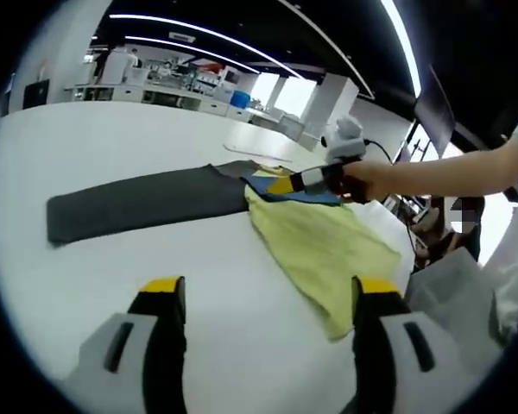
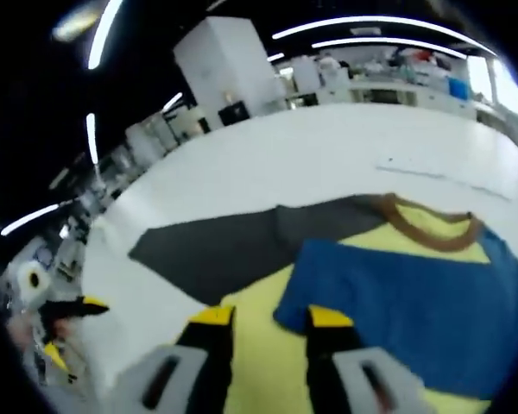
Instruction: Fold the garment on the visible template until the final outline fits inside the template.
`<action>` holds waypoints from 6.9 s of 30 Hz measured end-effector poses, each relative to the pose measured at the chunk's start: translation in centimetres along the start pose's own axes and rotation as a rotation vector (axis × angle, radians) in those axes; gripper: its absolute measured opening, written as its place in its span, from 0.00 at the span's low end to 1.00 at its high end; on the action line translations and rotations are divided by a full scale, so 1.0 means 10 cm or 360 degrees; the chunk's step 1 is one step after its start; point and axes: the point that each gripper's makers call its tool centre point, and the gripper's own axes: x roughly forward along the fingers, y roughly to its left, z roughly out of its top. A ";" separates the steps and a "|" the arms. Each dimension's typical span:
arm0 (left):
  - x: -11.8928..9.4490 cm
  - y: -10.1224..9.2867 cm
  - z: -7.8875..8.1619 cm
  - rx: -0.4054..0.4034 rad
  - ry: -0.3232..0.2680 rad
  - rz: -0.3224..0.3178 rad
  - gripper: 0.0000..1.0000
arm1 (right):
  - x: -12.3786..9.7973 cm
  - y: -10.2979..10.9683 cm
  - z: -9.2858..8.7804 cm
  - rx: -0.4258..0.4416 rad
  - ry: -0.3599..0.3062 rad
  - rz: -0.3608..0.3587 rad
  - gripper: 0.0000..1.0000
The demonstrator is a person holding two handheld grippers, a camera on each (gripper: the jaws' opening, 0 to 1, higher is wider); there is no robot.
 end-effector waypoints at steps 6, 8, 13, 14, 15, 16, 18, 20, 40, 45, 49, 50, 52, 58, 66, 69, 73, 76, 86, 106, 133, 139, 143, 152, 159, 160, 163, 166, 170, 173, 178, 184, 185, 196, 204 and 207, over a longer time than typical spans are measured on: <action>0.02 0.00 0.06 0.0022 -0.0003 -0.0019 0.76 | -0.23 -0.08 -0.01 -0.0032 -0.0033 0.0042 0.55; 0.03 -0.01 0.09 0.0021 -0.0011 -0.0023 0.76 | -0.27 -0.12 0.00 -0.0038 -0.0055 0.0034 0.61; 0.04 -0.05 0.18 0.0033 -0.0022 -0.0041 0.76 | -0.44 -0.12 -0.05 -0.0051 -0.0097 0.0000 0.83; 0.04 -0.07 0.20 0.0032 -0.0026 -0.0048 0.76 | -0.48 -0.14 -0.10 -0.0077 -0.0070 -0.0027 0.84; 0.04 -0.09 0.21 0.0036 -0.0029 -0.0055 0.76 | -0.50 -0.15 -0.12 -0.0093 -0.0065 -0.0026 0.86; 0.04 -0.10 0.23 0.0049 -0.0026 -0.0061 0.76 | -0.54 -0.15 -0.14 -0.0108 -0.0081 -0.0017 0.88; 0.05 -0.10 0.24 0.0064 -0.0019 -0.0065 0.76 | -0.58 -0.19 -0.18 -0.0089 -0.0074 -0.0028 0.93; 0.05 -0.11 0.27 0.0074 -0.0015 -0.0075 0.76 | -0.66 -0.16 -0.20 -0.0090 -0.0096 -0.0028 0.99; -0.09 0.49 0.53 0.0057 -0.0084 0.0056 0.73 | -1.54 -0.08 -0.56 -0.0125 -0.0166 -0.0110 0.99; -0.09 0.75 0.50 0.0057 -0.0075 0.0165 0.72 | -1.70 -0.09 -0.58 -0.0109 -0.0195 -0.0144 0.99; -0.12 1.12 0.46 0.0027 -0.0115 0.0368 0.71 | -1.82 -0.09 -0.61 -0.0105 -0.0215 -0.0154 0.99; -0.13 1.19 0.44 0.0006 -0.0120 0.0403 0.71 | -1.84 -0.08 -0.61 -0.0100 -0.0223 -0.0156 0.99; -0.18 1.37 0.43 -0.0007 -0.0136 0.0502 0.70 | -1.89 -0.06 -0.64 -0.0085 -0.0234 -0.0159 0.99; -0.31 1.72 0.31 -0.0043 -0.0127 0.0764 0.70 | -2.05 -0.08 -0.79 -0.0049 -0.0247 -0.0190 0.99; -0.28 1.92 0.22 -0.0092 -0.0120 0.0831 0.63 | -2.24 -0.14 -0.87 -0.0001 -0.0276 -0.0251 0.99; -0.20 2.06 0.23 -0.0075 -0.0122 0.0817 0.59 | -2.29 -0.18 -0.89 0.0013 -0.0288 -0.0269 0.99; -0.23 2.07 0.24 -0.0087 -0.0148 0.0849 0.52 | -2.39 -0.22 -0.95 0.0069 -0.0316 -0.0305 0.99; -0.29 2.12 0.28 -0.0049 -0.0174 0.0925 0.41 | -2.43 -0.20 -1.01 0.0079 -0.0317 -0.0315 0.99; -0.38 2.33 0.28 -0.0104 -0.0165 0.1043 0.07 | -2.62 -0.23 -1.10 0.0138 -0.0372 -0.0394 0.94; -0.23 2.03 0.85 0.0056 -0.0251 0.0885 0.00 | -2.80 -0.18 -1.14 0.0187 -0.0438 -0.0421 0.92; 0.82 0.63 1.61 0.0330 -0.0240 0.0555 0.00 | -3.26 -0.43 -1.35 0.0154 -0.0431 -0.0297 0.96; 1.13 0.30 1.73 0.0342 -0.0246 0.0503 0.00 | -3.38 -0.62 -1.36 0.0145 -0.0428 -0.0264 0.99; 1.34 0.20 1.83 0.0351 -0.0245 0.0473 0.00 | -3.40 -0.70 -1.36 0.0160 -0.0441 -0.0252 0.99; 1.86 -0.25 1.90 0.0372 -0.0246 0.0394 0.00 | -3.48 -0.90 -1.38 0.0149 -0.0419 -0.0202 0.99; 2.20 -0.51 1.83 0.0389 -0.0207 0.0324 0.00 | -3.55 -1.04 -1.42 0.0163 -0.0413 -0.0183 0.99; 2.25 -0.58 1.82 0.0393 -0.0196 0.0310 0.00 | -3.56 -1.07 -1.43 0.0171 -0.0418 -0.0179 0.99; 2.38 -0.67 1.79 0.0405 -0.0177 0.0282 0.00 | -3.57 -1.10 -1.44 0.0175 -0.0418 -0.0179 0.99; 2.48 -0.76 1.76 0.0396 -0.0174 0.0257 0.00 | -3.59 -1.13 -1.47 0.0186 -0.0423 -0.0173 0.99; 2.63 -0.89 1.74 0.0388 -0.0170 0.0224 0.00 | -3.58 -1.20 -1.52 0.0207 -0.0419 -0.0169 0.99; 2.75 -0.97 1.70 0.0422 -0.0152 0.0199 0.00 | -3.59 -1.21 -1.53 0.0208 -0.0421 -0.0165 0.99; 2.95 -1.13 1.63 0.0419 -0.0126 0.0154 0.00 | -3.62 -1.27 -1.56 0.0241 -0.0441 -0.0173 0.99; 3.14 -1.29 1.54 0.0421 -0.0100 0.0109 0.00 | -3.63 -1.35 -1.66 0.0271 -0.0440 -0.0181 0.99; 3.15 -1.31 1.53 0.0413 -0.0098 0.0103 0.00 | -3.63 -1.34 -1.67 0.0278 -0.0442 -0.0183 0.99; 3.42 -1.55 1.27 0.0412 -0.0011 0.0025 0.00 | -3.62 -1.39 -1.76 0.0335 -0.0454 -0.0192 0.99; 3.55 -1.64 1.04 0.0428 0.0085 -0.0018 0.00 | -3.61 -1.39 -1.81 0.0359 -0.0443 -0.0197 0.99; 3.56 -1.64 0.99 0.0440 0.0107 -0.0028 0.00 | -3.60 -1.40 -1.81 0.0369 -0.0449 -0.0198 0.99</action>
